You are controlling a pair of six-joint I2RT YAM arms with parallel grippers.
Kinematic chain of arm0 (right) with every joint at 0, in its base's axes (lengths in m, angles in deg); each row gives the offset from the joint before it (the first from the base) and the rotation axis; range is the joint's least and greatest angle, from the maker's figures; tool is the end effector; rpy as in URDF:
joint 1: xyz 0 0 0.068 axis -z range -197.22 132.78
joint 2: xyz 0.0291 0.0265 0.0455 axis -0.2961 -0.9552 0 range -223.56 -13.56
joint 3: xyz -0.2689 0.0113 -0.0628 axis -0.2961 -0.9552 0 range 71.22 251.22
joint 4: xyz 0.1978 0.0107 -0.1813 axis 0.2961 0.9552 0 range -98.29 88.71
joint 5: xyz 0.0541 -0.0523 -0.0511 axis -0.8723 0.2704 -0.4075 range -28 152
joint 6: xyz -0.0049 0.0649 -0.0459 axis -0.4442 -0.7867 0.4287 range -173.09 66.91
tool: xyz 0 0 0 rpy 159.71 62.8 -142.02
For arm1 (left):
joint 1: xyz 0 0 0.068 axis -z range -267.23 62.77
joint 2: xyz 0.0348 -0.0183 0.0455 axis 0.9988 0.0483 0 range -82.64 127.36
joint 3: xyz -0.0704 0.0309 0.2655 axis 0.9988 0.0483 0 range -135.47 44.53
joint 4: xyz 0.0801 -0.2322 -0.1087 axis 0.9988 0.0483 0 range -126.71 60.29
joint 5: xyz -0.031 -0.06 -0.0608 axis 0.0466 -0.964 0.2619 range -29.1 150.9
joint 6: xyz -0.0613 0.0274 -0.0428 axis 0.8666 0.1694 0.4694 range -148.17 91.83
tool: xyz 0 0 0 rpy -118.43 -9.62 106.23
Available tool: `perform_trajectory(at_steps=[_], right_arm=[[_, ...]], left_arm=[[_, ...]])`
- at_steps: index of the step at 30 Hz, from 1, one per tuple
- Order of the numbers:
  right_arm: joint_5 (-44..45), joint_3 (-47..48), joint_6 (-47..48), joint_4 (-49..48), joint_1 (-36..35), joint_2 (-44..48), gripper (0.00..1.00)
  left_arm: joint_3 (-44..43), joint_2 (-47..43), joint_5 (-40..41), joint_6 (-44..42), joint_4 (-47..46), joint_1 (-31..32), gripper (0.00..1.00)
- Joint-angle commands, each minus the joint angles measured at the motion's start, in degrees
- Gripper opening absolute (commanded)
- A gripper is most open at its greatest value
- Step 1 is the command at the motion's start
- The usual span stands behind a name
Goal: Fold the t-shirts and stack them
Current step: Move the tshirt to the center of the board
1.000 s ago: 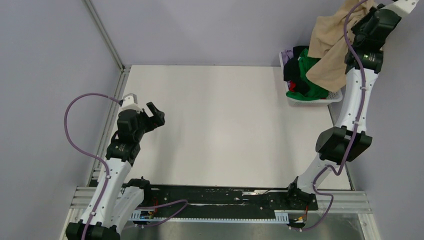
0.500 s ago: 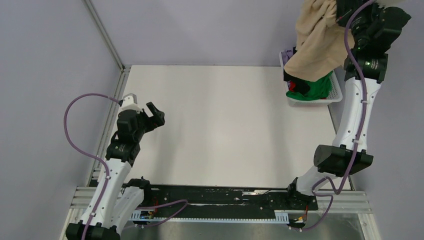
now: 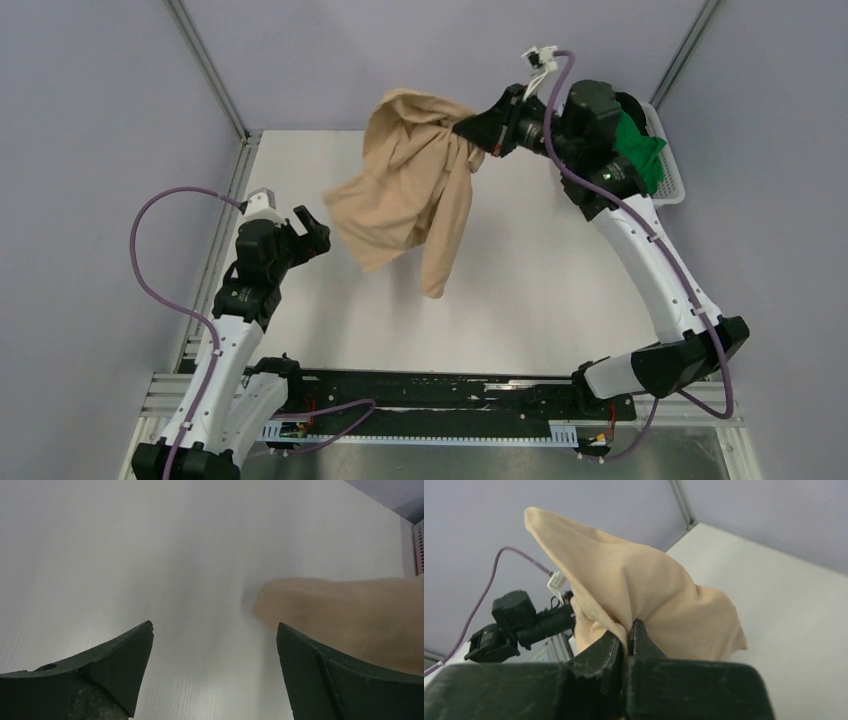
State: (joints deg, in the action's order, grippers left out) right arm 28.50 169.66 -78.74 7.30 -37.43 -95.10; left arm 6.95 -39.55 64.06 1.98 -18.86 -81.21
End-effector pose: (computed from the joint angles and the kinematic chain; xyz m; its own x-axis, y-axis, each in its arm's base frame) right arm 0.3022 0.1515 0.5120 -0.3296 0.2634 -0.9066 -0.7357 0.5301 0.4215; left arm 0.2117 -0.0185 0.2754 -0.3683 -0.4653 -0.8049 -0.1510 0.8842 -0.4421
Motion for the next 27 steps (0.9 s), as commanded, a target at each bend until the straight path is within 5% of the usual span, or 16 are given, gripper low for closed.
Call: perform_trajectory(at_steps=[1,4,7,12,17,22,27], right_arm=[[2.6,-8.2,-2.8,-4.1,-5.4,1.4,0.00],[5.8,-16.5,-5.7,-4.5,-5.5,0.7,0.00],[18.0,-25.2,-6.6,-4.7,-5.4,-0.6,0.02],[39.9,-33.9,-7.4,-1.3,-2.0,-3.1,0.49],[53.0,-34.0,-7.5,5.0,-0.2,-2.2,1.00],[51.6,-37.0,-4.4,5.0,-0.2,3.4,1.00],[41.5,-44.1,-3.0,4.2,-0.3,10.0,1.00]], left_arm=[[-1.5,-0.3,1.5,1.3,2.3,0.1,1.00],[-1.6,-1.1,2.7,1.9,3.6,0.2,1.00],[-1.7,-1.2,3.9,2.6,4.6,0.1,1.00],[-2.4,1.2,3.0,3.8,6.1,0.1,1.00],[-1.6,4.6,-6.5,4.4,3.6,0.1,1.00],[0.6,8.8,-18.6,6.6,-0.8,3.2,1.00],[2.1,10.7,-17.9,8.5,3.8,16.9,1.00]])
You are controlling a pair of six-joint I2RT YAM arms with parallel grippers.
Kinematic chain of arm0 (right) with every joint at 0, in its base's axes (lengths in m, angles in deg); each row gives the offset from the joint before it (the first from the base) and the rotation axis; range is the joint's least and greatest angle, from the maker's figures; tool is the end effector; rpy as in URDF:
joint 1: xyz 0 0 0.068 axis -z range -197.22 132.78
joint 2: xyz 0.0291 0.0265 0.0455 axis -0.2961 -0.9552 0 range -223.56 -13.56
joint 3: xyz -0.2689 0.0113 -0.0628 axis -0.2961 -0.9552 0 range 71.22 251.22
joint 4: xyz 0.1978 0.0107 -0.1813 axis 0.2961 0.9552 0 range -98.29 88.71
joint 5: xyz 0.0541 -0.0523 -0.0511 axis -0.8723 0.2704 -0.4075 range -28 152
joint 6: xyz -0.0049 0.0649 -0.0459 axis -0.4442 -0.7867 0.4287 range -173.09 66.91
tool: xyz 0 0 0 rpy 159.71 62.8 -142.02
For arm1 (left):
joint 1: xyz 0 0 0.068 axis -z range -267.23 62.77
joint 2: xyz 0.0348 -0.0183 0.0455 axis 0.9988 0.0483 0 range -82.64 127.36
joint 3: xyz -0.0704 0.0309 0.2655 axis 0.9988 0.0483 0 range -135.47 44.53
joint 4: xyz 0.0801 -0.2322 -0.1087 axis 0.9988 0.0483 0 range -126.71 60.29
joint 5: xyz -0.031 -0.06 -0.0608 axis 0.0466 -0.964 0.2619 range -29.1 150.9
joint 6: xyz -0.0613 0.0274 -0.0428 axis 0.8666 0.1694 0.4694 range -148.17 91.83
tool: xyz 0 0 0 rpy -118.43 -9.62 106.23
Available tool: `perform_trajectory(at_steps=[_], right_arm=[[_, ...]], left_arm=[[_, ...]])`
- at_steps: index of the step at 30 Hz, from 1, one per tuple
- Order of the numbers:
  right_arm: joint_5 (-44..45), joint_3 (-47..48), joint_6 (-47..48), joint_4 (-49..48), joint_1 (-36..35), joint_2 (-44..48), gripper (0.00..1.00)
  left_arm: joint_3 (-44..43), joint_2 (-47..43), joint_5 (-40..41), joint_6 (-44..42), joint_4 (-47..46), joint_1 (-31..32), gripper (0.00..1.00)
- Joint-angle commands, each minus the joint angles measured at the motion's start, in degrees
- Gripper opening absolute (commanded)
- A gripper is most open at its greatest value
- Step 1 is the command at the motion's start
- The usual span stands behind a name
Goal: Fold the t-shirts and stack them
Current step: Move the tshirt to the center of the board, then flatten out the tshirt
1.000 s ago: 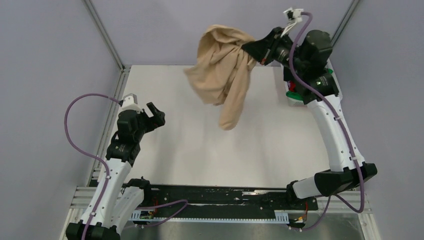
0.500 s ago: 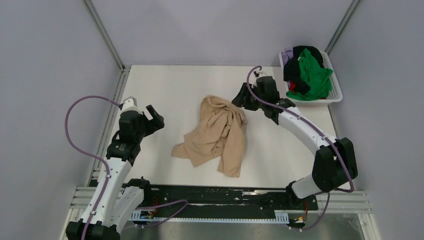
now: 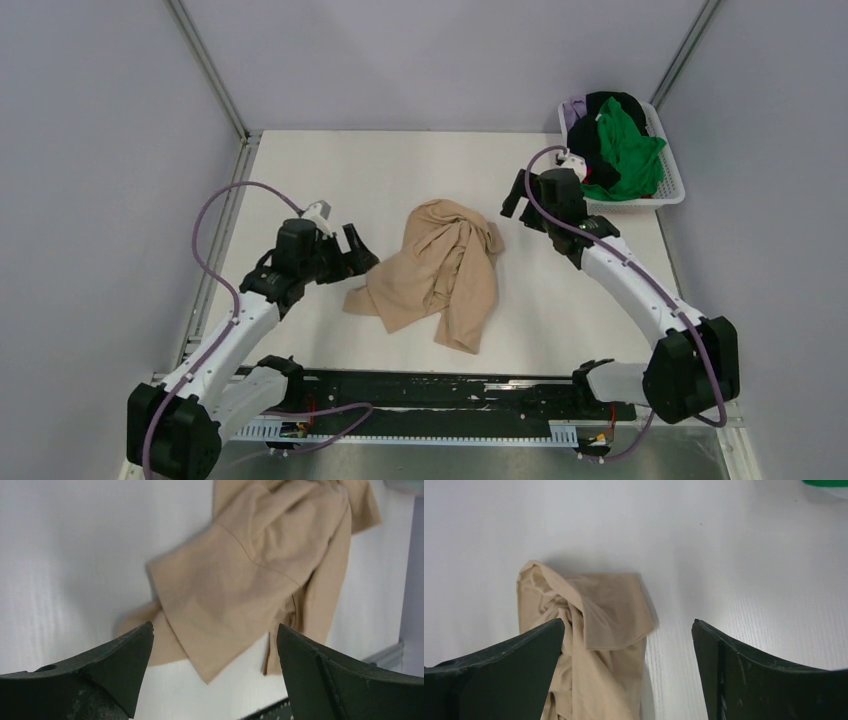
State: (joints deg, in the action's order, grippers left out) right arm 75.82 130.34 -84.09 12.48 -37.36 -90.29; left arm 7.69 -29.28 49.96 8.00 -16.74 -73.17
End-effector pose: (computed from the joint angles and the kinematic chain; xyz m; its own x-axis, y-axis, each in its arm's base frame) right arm 0.3132 0.0973 0.2674 -0.5813 0.3196 -0.7483 0.1644 0.9468 0.2767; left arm 0.2229 -0.0693 0.2300 -0.6938 -0.4235 -0.5825 -0.0283 0.8243 -0.5655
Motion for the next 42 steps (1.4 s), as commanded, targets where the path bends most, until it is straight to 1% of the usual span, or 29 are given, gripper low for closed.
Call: perform_trajectory(at_steps=[1,2,3,4,6,8,13,15,16,18,21,24,27,30,32,33,34,35,36,37,38,39,41,42], right_arm=[[-7.8,-6.4,2.9,-1.7,-0.4,6.5,1.00],[-10.2,-8.5,4.2,-3.0,-0.3,7.6,1.00],[-13.4,-10.1,5.5,-4.6,-0.4,8.8,1.00],[-17.8,-11.4,6.9,-6.3,-0.3,9.7,1.00],[-22.3,-13.8,8.3,-9.9,-0.3,10.7,0.99],[-24.0,-15.2,8.3,-12.3,-0.4,10.7,0.99],[-24.0,-15.3,8.4,-13.3,-0.4,8.8,0.98],[-24.1,-15.5,8.5,-13.4,-0.4,8.2,0.98],[-23.9,-15.6,8.4,-13.5,-0.5,8.0,0.98],[-23.1,-15.8,8.5,-13.4,-0.5,7.6,0.98],[-22.0,-16.2,8.3,-13.4,-0.5,7.6,0.98],[-21.2,-16.4,8.4,-13.4,-0.6,8.0,0.98],[-20.6,-16.6,8.5,-13.4,-0.6,8.3,0.97],[-19.9,-17.1,8.7,-13.7,-0.6,8.6,0.97],[-19.5,-17.3,8.8,-13.8,-0.5,8.6,0.97],[-19.4,-17.3,8.9,-13.7,-0.6,8.6,0.97],[-19.4,-17.3,8.9,-13.7,-0.6,8.6,0.97],[-19.3,-17.4,8.9,-13.8,-0.6,8.6,0.97],[-19.5,-17.4,9.0,-13.9,-0.6,8.5,0.97],[-19.9,-17.4,9.2,-14.1,-0.7,8.3,0.96],[-20.5,-17.4,9.6,-14.3,-0.7,8.1,0.95],[-20.9,-17.3,10.2,-14.4,-1.0,7.8,0.94],[-19.9,-16.8,11.0,-14.4,-2.4,7.2,0.92],[-18.8,-16.6,11.5,-14.6,-3.0,6.9,0.92]], left_arm=[[1.7,0.4,-2.0,3.6,3.4,11.0,1.00],[2.5,0.5,-0.9,4.3,4.1,14.7,1.00],[2.9,0.8,0.8,6.2,5.4,16.4,1.00],[3.8,1.2,1.4,7.1,6.0,19.5,1.00],[5.0,2.7,2.6,9.6,6.1,23.4,1.00],[5.5,5.1,4.1,12.2,5.9,26.8,1.00],[4.3,12.5,8.6,15.4,4.9,33.1,0.94],[3.5,16.9,10.3,16.2,4.2,34.2,0.91],[3.1,18.2,10.6,16.6,3.5,34.4,0.85],[1.8,21.7,11.8,17.4,2.9,34.9,0.79],[-0.7,26.2,15.0,19.5,4.3,36.5,0.74],[-2.3,28.5,18.8,20.2,6.3,37.5,0.71],[-5.0,30.6,22.8,21.1,10.4,38.1,0.69],[-7.2,32.4,25.1,21.4,12.3,38.5,0.64],[-7.9,33.4,25.7,21.4,12.4,38.6,0.58],[-8.1,33.6,25.9,21.4,12.4,38.6,0.53],[-8.4,34.0,25.9,21.5,12.4,38.6,0.50],[-8.5,34.0,26.1,21.5,12.4,38.5,0.43],[-8.5,33.9,26.3,21.5,12.5,38.6,0.39],[-8.5,33.7,26.9,21.7,12.8,38.5,0.28],[-8.5,33.3,27.3,21.8,13.5,38.6,0.21],[-8.5,32.9,28.2,21.8,13.8,38.6,0.06],[-8.5,31.4,29.4,21.5,14.8,38.6,0.00],[-8.3,30.1,29.7,21.1,15.3,38.6,0.00]])
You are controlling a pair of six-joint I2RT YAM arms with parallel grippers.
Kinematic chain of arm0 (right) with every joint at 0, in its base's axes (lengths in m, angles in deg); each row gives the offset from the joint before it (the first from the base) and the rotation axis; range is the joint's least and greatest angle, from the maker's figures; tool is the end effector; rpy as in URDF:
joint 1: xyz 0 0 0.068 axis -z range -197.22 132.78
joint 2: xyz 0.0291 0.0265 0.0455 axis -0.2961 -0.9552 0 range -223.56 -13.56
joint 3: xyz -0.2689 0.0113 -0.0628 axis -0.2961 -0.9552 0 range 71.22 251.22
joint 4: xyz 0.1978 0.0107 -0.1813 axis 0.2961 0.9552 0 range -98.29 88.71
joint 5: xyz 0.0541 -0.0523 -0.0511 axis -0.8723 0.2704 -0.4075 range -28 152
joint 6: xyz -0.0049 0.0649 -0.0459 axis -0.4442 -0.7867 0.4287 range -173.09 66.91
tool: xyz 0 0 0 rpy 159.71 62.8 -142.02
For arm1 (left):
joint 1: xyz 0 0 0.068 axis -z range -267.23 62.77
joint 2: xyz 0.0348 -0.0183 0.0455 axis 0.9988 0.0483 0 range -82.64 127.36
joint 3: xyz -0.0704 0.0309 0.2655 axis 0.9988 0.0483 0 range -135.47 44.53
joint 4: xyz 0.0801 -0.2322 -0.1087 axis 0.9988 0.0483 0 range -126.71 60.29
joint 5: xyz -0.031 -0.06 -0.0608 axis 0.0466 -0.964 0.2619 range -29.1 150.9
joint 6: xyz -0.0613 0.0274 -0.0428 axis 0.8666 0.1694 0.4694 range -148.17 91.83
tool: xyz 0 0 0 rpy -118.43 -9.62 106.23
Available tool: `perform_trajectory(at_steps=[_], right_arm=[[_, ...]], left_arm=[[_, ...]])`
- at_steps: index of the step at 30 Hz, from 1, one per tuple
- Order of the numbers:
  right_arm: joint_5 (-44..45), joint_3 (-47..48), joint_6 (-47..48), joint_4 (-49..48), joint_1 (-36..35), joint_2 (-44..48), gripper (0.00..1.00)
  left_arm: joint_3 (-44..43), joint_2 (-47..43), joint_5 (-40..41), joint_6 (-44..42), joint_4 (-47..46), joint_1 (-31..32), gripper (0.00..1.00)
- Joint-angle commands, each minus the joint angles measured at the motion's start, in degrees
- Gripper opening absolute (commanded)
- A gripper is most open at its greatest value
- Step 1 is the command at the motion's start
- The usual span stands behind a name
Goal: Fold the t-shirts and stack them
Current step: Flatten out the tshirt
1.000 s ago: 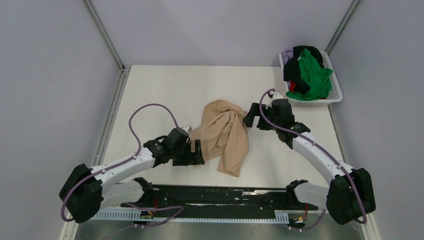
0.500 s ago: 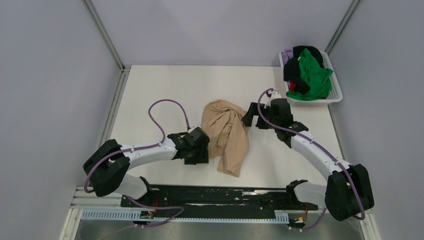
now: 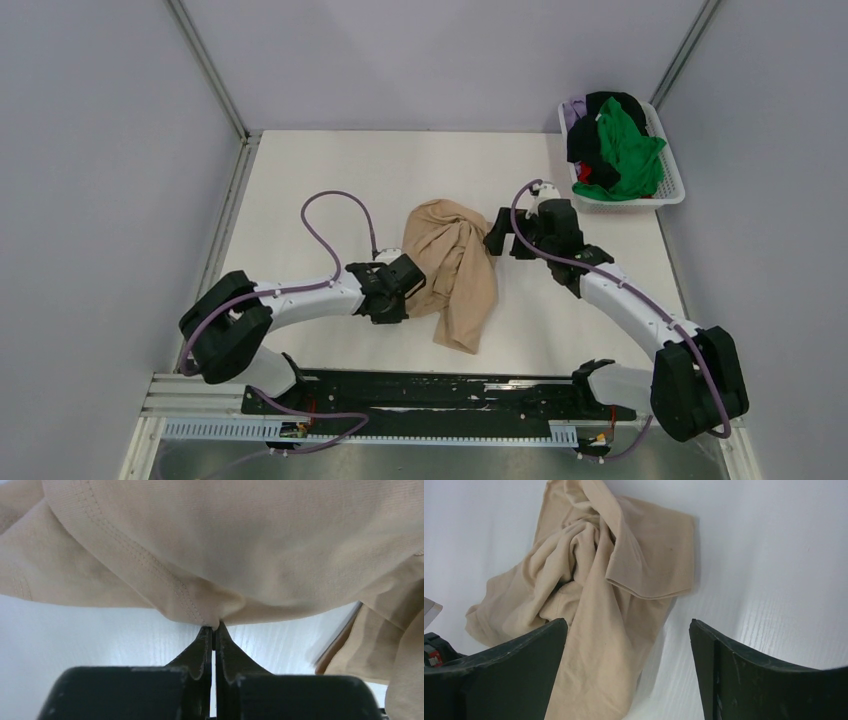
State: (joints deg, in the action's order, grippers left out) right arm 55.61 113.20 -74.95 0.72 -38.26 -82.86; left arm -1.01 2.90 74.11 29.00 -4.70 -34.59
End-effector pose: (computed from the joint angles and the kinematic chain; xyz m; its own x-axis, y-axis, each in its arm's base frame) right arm 0.2695 0.1118 0.2170 -0.6772 0.1361 -0.7231 -0.2028 0.9101 0.3613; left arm 0.1792 -0.2089 0.1301 -0.9271 -0.1335 -0.3501 -0.0885 0.9860 -0.1416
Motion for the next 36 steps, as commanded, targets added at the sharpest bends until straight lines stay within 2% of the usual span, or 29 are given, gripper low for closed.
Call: perform_trajectory(at_steps=[1,5,8,11,13,16,18,20,22,26,29,34,35,36], right_arm=[[1.7,0.8,3.3,-3.0,-2.8,-1.0,0.91],[4.0,2.8,3.8,-4.5,-4.8,-4.4,0.85],[8.4,4.2,2.2,-6.5,-5.0,-8.1,0.74],[5.1,5.7,1.3,-9.9,-5.0,-12.1,0.60],[5.8,7.0,0.8,-10.6,-5.3,-14.8,0.58],[12.0,8.7,0.0,-10.7,-5.6,-17.8,0.58],[15.0,9.6,-0.1,-11.6,-5.6,-19.5,0.54],[16.3,10.4,0.1,-12.6,-5.6,-20.8,0.45],[16.7,11.1,0.3,-13.0,-5.6,-21.8,0.26],[18.7,12.5,1.9,-11.6,-5.6,-21.0,0.00],[23.5,12.9,3.4,-10.2,-5.5,-17.5,0.00],[30.8,15.7,9.0,-6.1,-5.4,-8.3,0.00],[31.8,17.9,11.9,-4.8,-5.3,-3.7,0.00],[31.6,18.8,13.1,-4.3,-5.3,-1.5,0.00]], left_arm=[[0.6,-2.9,6.3,0.0,3.4,0.0,0.00],[2.9,-9.0,8.1,-1.6,2.2,0.1,0.00],[4.1,-13.0,8.8,-3.5,1.2,0.0,0.00],[4.0,-15.2,10.5,-4.4,1.3,0.0,0.00],[4.1,-17.1,11.4,-4.9,0.9,0.0,0.00],[4.3,-18.5,12.3,-5.5,0.5,0.0,0.00],[4.4,-19.5,12.9,-5.7,0.3,0.0,0.00],[4.3,-20.1,13.6,-6.1,0.1,0.0,0.00],[4.1,-20.6,15.0,-6.5,0.3,0.0,0.00],[2.4,-20.8,19.9,-6.1,3.2,0.0,0.00],[-1.0,-21.2,26.8,-6.2,7.9,-0.1,0.00],[-13.5,-22.9,41.0,-7.2,18.9,-1.6,0.00],[-18.5,-24.4,47.5,-12.8,19.0,-2.6,0.00],[-21.8,-25.8,48.9,-14.8,18.1,-2.8,0.00]])
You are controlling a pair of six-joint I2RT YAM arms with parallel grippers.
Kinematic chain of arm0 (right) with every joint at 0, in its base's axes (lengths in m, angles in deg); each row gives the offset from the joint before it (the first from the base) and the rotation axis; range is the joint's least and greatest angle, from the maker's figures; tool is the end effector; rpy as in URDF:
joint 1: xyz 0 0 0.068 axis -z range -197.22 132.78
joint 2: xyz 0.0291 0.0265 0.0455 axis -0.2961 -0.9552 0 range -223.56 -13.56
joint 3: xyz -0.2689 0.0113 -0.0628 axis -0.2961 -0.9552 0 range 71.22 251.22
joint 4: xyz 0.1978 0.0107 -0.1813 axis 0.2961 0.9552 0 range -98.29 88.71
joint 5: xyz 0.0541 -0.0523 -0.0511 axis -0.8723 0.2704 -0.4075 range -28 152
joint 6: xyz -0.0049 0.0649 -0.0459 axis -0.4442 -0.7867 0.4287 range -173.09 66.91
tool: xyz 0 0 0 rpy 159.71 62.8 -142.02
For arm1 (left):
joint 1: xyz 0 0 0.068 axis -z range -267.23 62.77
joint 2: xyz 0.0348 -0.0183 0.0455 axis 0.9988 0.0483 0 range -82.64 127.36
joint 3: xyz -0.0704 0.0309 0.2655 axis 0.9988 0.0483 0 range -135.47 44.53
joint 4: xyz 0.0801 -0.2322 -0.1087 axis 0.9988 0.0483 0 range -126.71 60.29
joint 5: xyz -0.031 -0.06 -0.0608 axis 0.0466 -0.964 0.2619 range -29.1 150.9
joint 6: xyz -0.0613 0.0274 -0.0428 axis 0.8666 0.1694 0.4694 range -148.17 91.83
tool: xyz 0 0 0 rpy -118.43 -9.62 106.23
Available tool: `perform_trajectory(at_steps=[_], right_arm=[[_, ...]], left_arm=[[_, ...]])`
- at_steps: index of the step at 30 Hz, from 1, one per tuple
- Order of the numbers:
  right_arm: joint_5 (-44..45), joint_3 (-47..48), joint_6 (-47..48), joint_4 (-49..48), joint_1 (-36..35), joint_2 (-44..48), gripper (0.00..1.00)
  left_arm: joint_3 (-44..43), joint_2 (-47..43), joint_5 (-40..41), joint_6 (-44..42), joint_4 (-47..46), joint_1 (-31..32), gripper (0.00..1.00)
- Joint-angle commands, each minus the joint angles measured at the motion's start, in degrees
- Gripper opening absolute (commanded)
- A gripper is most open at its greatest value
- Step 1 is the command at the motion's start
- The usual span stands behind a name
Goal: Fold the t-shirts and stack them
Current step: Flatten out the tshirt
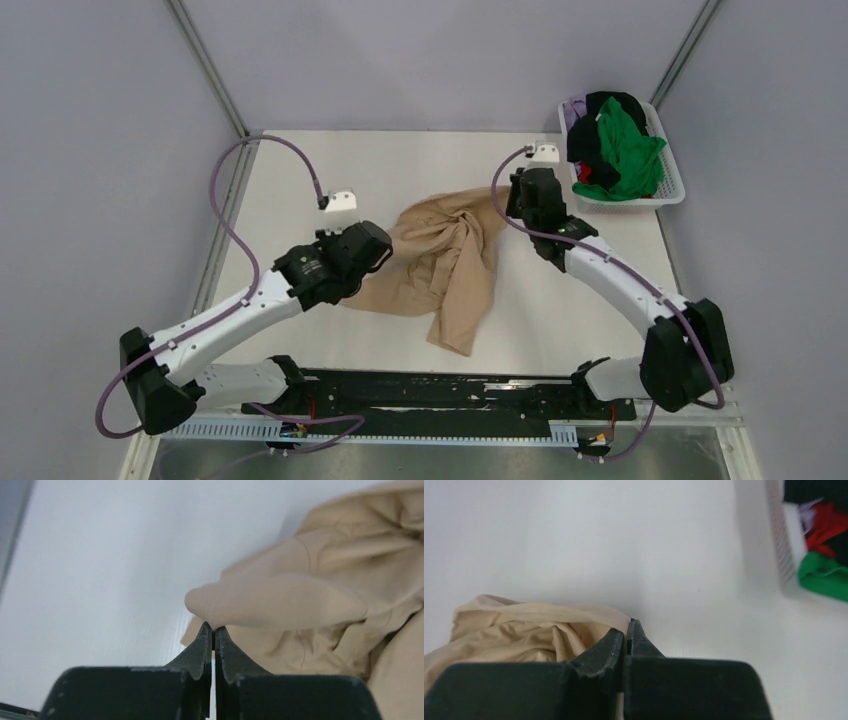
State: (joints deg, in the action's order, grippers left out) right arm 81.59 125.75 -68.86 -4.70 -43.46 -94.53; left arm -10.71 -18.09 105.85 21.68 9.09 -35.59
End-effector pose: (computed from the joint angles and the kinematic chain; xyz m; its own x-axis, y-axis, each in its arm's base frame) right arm 0.3248 0.1344 0.2497 -0.4745 0.0517 -0.8788 -0.0282 0.9969 0.0739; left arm 0.1832 -0.1534 0.2731 -0.5607 -0.1631 -0.8118 -0.1929 0.9792 -0.0635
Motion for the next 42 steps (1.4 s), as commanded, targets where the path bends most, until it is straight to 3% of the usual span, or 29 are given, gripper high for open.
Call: perform_trajectory(at_steps=[1,6,10,21,29,35,38,40,41,42], right_arm=[[4.9,7.4,8.1,1.4,-0.1,12.2,0.00],[-4.4,13.7,13.0,2.8,-0.1,21.8,0.00],[-12.2,22.2,14.8,8.8,-0.2,26.2,0.00],[-37.2,49.3,12.6,23.7,-0.1,27.6,0.00],[-42.1,58.9,11.2,28.0,-0.1,28.8,0.00],[-33.5,60.0,12.5,27.7,-0.1,27.7,0.00],[-22.6,58.6,14.3,27.5,-0.1,24.7,0.00],[-12.3,56.2,15.4,27.5,-0.2,21.9,0.00],[-7.5,55.3,17.4,27.5,-0.1,20.3,0.00],[-1.6,53.7,18.1,27.3,-0.1,18.8,0.00]], left_arm=[[-13.5,-5.5,19.0,-12.7,1.0,-1.8,0.00],[-21.0,-13.1,17.9,-33.9,-18.6,-1.9,0.00],[-26.7,-16.3,10.3,-46.8,-25.6,-1.8,0.00],[-50.0,-15.2,-16.7,-54.8,-19.9,-1.8,0.00],[-64.3,-14.2,-31.3,-55.0,-15.9,-1.9,0.00],[-67.9,-9.5,-27.0,-59.2,-17.9,-1.9,0.00],[-64.0,-6.7,-13.5,-65.5,-25.3,-1.9,0.00],[-57.1,-4.2,-0.3,-76.9,-39.4,-1.9,0.00],[-51.7,-1.4,3.3,-87.6,-54.1,-2.1,0.00],[-49.4,0.1,7.7,-92.1,-60.7,-4.1,0.00]])
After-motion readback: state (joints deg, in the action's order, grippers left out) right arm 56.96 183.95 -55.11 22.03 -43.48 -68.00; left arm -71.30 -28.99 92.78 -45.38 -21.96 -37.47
